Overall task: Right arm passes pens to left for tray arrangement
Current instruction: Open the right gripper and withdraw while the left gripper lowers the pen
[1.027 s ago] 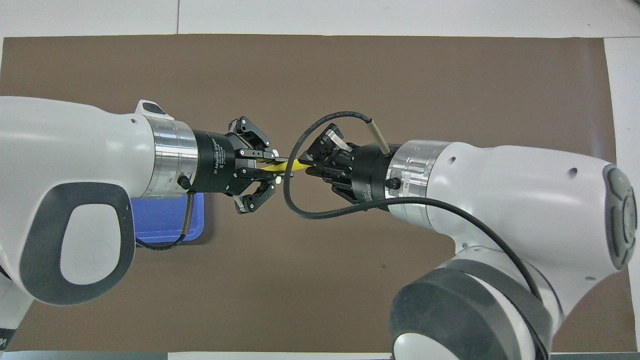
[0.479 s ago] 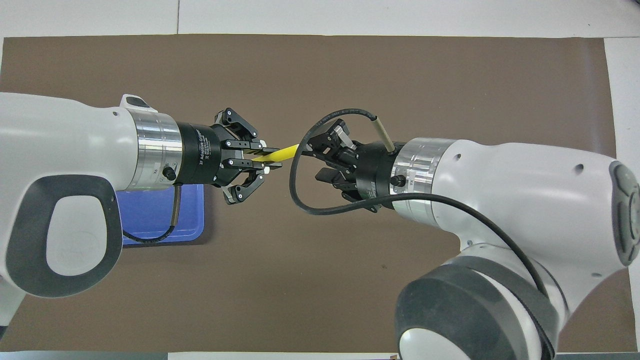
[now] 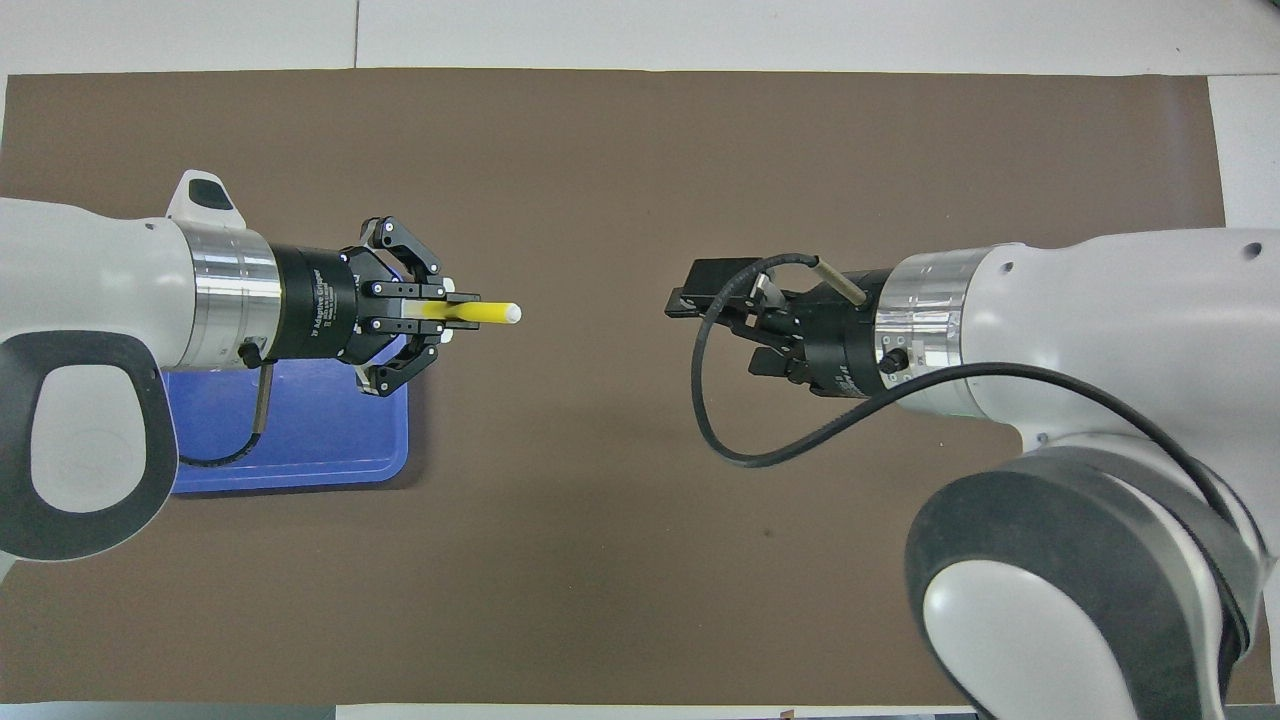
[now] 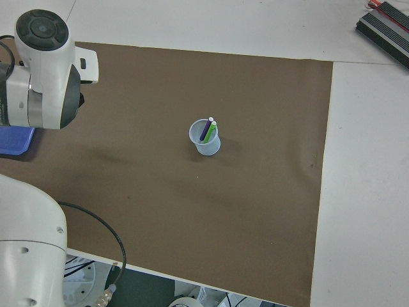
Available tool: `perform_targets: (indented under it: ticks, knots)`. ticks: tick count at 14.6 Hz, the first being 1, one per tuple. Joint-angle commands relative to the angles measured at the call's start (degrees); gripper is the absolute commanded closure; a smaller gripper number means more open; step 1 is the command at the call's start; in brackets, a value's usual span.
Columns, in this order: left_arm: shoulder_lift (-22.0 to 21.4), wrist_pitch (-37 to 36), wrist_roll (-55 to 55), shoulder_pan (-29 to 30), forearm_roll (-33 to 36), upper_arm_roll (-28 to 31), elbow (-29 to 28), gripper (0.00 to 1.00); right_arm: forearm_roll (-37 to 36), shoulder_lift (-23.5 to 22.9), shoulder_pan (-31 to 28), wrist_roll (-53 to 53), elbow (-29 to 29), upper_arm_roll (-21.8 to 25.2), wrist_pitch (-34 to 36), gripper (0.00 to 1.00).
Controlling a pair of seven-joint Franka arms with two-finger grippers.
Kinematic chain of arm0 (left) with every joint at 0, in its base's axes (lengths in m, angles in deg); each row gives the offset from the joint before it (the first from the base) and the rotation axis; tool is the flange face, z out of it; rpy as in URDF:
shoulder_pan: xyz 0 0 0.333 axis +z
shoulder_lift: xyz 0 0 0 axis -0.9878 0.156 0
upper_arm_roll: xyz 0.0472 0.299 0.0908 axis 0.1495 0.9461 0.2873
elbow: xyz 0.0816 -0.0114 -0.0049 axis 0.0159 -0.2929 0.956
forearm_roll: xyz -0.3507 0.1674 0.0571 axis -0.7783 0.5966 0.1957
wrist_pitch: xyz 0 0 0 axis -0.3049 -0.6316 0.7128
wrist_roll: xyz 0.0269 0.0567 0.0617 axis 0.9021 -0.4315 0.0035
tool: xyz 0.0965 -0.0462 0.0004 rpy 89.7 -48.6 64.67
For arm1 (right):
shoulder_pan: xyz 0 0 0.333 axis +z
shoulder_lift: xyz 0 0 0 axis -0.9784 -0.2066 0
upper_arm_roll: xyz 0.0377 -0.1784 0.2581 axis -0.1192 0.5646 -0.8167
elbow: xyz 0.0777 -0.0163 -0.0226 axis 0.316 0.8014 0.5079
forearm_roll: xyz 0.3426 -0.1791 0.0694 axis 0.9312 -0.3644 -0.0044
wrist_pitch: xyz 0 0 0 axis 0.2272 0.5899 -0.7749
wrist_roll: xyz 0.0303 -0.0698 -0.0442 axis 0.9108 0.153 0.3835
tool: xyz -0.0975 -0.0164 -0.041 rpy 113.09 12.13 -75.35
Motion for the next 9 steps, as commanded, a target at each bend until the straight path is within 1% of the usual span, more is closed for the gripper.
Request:
perform_targets:
  ticks: [1, 2, 3, 5, 7, 8, 9]
  knots:
    - [-3.1, -2.6, 15.7, 3.2, 5.4, -0.4, -5.1, 1.0, -3.9, 1.9, -5.3, 17.5, 1.7, -0.4, 6.1, 0.0]
    - [-2.7, -4.4, 22.2, 4.6, 5.8, -0.3, -5.2, 1.0, -5.0, 2.0, -7.5, 24.4, 1.6, -0.4, 8.3, 0.0]
    - [-2.1, -6.0, 28.1, 6.1, 6.6, -0.3, -5.2, 1.0, -5.9, 1.9, -9.4, 30.9, 1.6, -0.4, 8.4, 0.0]
    - [0.3, -7.9, 39.3, 7.6, 11.7, -0.4, -5.2, 1.0, -11.5, 0.7, -11.8, 47.4, 0.6, -0.5, 8.8, 0.0]
    - [2.6, -7.9, 49.2, 8.7, 16.0, -0.4, -5.4, 1.0, -14.5, -3.6, -14.5, 63.4, -2.7, -0.3, 11.3, 0.0]
    - [3.4, -7.8, 55.0, 9.0, 17.9, -0.4, -5.8, 1.0, -15.3, -7.6, -16.8, 71.7, -6.7, -0.4, 13.2, 0.0]
    - [4.8, -7.1, 63.2, 9.8, 19.6, -0.3, -6.4, 1.0, -15.8, -12.4, -18.8, 77.4, -11.8, -0.3, 16.0, 0.0]
